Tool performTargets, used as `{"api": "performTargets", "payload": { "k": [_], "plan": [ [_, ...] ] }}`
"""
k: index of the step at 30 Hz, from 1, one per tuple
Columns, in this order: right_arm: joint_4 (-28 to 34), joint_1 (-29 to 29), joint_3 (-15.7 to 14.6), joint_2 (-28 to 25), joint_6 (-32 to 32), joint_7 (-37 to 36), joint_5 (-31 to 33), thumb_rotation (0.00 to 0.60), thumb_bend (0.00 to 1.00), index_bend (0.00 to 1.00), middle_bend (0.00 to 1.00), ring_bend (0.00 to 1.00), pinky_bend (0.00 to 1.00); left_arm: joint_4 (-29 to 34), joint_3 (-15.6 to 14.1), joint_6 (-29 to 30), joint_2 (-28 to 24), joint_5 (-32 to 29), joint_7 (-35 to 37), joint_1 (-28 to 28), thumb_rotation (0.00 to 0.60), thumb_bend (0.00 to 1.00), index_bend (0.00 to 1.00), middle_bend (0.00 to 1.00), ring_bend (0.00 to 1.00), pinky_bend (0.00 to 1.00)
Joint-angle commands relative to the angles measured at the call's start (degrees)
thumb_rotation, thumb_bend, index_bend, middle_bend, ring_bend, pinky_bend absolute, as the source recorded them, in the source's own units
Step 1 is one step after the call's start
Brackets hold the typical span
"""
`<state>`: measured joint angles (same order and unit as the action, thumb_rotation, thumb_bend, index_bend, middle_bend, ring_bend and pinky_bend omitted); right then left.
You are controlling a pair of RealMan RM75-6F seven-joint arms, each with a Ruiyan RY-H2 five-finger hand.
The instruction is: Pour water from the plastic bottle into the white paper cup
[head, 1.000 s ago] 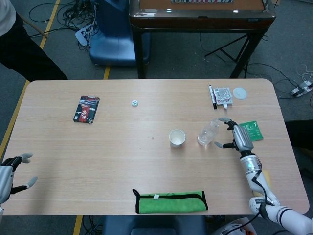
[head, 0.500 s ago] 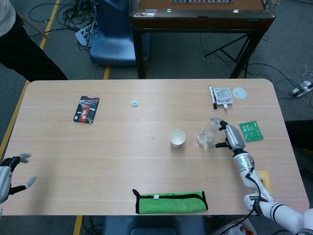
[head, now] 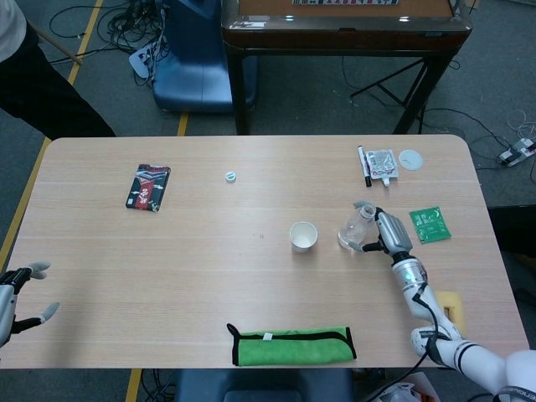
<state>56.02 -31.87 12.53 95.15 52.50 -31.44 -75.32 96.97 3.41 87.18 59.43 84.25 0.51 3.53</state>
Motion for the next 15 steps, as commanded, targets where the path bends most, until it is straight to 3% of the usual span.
{"api": "performTargets", "payload": {
  "k": [1,15],
  "plan": [
    [-0.5,-0.3,-0.05,0.46,-0.25,0.1,0.08,0.6,0.0,0.21,0.24,0.19,0.32,0.02,0.02,0.03,-0.07,-0.05,0.08,-0.05,0.6,0.14,0.3,0.4,0.36,0.68],
    [-2.73,-1.27,-0.45,2.3,-0.21,0.97,-0.31,0.6,0.0,0.24,0.3,0.19,0.32,0.14,-0.03,-0.16,-0.32,-0.43,0.42,-0.3,0.6,0.14,0.31,0.4,0.36,0.68]
  ]
}}
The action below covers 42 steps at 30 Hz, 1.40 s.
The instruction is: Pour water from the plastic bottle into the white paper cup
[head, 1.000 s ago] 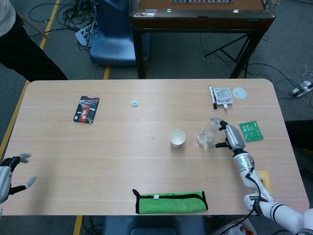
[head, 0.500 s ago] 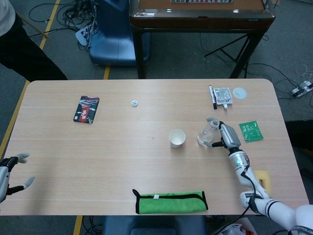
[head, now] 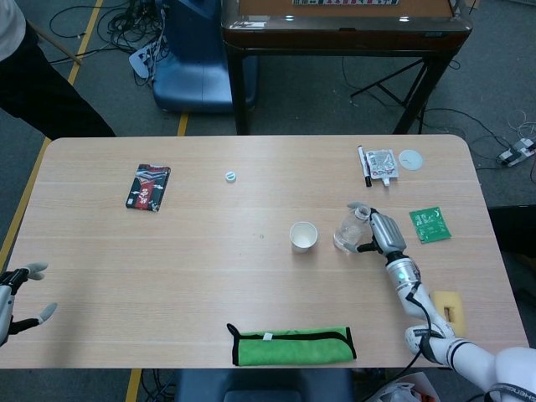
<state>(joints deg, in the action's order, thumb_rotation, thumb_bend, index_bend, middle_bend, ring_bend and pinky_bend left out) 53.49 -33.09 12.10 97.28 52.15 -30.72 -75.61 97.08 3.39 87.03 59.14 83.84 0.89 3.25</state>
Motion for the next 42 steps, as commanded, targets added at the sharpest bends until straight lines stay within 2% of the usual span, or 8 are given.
{"api": "performTargets", "payload": {
  "k": [1,12,24,37,42],
  "plan": [
    [-0.27,-0.07,-0.02,0.27,0.24,0.39,0.0,0.6,0.0,0.25,0.3,0.19,0.32,0.06,0.0,-0.02,-0.04,-0.04,0.07,-0.03,0.6,0.14,0.31,0.4,0.36,0.68],
    [-0.52,-0.55,-0.02,0.85,-0.68,1.23,0.62,0.6,0.0,0.34,0.37,0.21,0.32,0.2,0.06,0.03,-0.29,-0.16,0.36,-0.18,0.6,0.14,0.31,0.4,0.36,0.68],
    [-0.48,-0.82,0.26,0.97,-1.14,1.8,1.22,0.6,0.13,0.45,0.45,0.3,0.33,0.24,0.17,0.04,-0.56,-0.3,0.65,-0.29,0.6,0.14,0.31,0.4,0.36,0.68],
    [1.63,-0.72,1.1,-0.61,-0.27,4.17,2.06,0.6,0.18,0.51,0.53,0.36,0.37,0.29,0.39,0.02,-0.73,-0.51,0.84,-0.29,0.6,0.14,0.31,0.4,0.36,0.68],
    [3.6,-0.71,1.07,-2.56,-0.05,7.48,2.3,0.6,0.19,0.54,0.56,0.39,0.38,0.31,0.56,0.19,-0.88,-0.67,0.98,-0.35,0.6,0.14,0.31,0.4,0.36,0.68]
  ]
}}
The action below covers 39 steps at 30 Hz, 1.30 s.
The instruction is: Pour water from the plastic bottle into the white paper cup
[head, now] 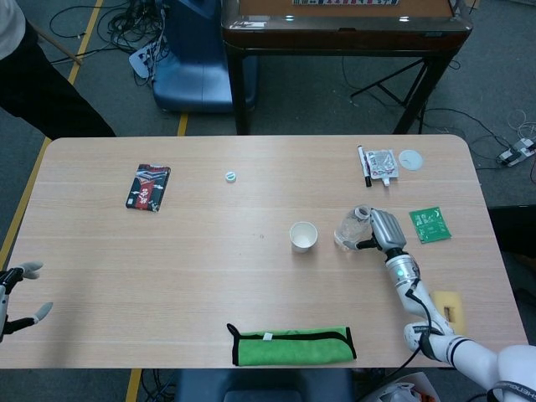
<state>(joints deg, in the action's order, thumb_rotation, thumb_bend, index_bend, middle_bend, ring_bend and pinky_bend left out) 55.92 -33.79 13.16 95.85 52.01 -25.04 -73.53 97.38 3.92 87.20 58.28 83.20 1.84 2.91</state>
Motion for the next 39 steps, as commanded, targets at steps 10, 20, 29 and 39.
{"api": "performTargets", "payload": {
  "k": [10,20,29,39],
  "plan": [
    [10.2,-0.65,0.47,-7.95,-1.6,16.79,4.67,0.6,0.19,0.55,0.57,0.41,0.4,0.6,0.3,0.6,-0.51,0.22,0.16,-0.1,0.6,0.14,0.31,0.4,0.36,0.68],
    [17.3,-2.22,0.47,-12.51,-2.51,34.1,12.74,0.6,0.19,0.55,0.58,0.41,0.42,0.86,0.57,0.94,-1.03,0.08,0.53,-0.25,0.6,0.14,0.31,0.4,0.36,0.68],
    [20.37,-5.24,0.06,-13.83,-3.51,45.23,20.24,0.6,0.2,0.55,0.58,0.41,0.42,0.97,0.58,0.81,-1.04,0.08,0.22,-0.16,0.6,0.14,0.31,0.4,0.36,0.68],
    [23.4,-9.64,-0.84,-14.28,-3.08,56.48,27.65,0.6,0.19,0.56,0.58,0.42,0.42,0.99,0.77,0.98,-1.34,-0.22,0.71,-0.3,0.6,0.14,0.31,0.4,0.36,0.68]
  ]
}}
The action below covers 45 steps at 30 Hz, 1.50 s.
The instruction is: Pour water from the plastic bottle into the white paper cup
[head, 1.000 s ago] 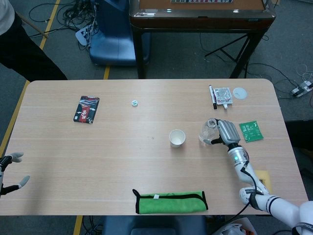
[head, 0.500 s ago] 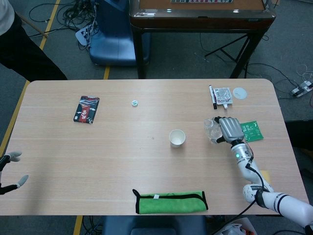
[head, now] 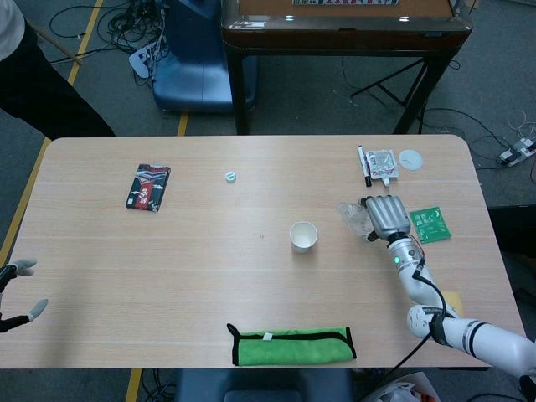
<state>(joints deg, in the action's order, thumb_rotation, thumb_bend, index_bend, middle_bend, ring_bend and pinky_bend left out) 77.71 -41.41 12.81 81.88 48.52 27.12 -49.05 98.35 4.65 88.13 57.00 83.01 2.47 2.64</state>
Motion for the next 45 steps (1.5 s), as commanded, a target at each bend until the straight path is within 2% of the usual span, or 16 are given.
{"api": "performTargets", "payload": {
  "k": [1,11,24,33,45],
  "plan": [
    [2.23,-2.6,-0.64,-0.46,0.73,5.81,4.25,0.6,0.2,0.56,0.58,0.42,0.42,0.01,0.08,0.08,-0.11,-0.08,0.16,-0.05,0.6,0.14,0.31,0.4,0.36,0.69],
    [5.94,-7.22,-2.13,-0.7,4.07,16.59,12.48,0.6,0.2,0.57,0.59,0.43,0.44,0.18,0.21,0.17,-0.42,-0.23,0.59,-0.14,0.6,0.14,0.31,0.4,0.36,0.68],
    [8.26,-11.7,-5.34,-1.14,7.9,27.13,20.69,0.6,0.21,0.59,0.61,0.44,0.46,0.3,0.32,0.15,-0.78,-0.4,1.12,-0.22,0.6,0.14,0.31,0.4,0.36,0.68],
    [8.78,-13.26,-7.07,-1.08,9.94,30.75,22.94,0.6,0.25,0.6,0.61,0.45,0.47,0.4,0.4,0.25,-0.9,-0.47,1.18,-0.28,0.6,0.14,0.31,0.4,0.36,0.68],
    [9.96,-15.34,-8.42,-1.23,12.39,35.52,24.95,0.6,0.26,0.61,0.62,0.46,0.47,0.36,0.45,0.18,-0.84,-0.57,1.02,-0.25,0.6,0.14,0.31,0.4,0.36,0.68]
  ]
}}
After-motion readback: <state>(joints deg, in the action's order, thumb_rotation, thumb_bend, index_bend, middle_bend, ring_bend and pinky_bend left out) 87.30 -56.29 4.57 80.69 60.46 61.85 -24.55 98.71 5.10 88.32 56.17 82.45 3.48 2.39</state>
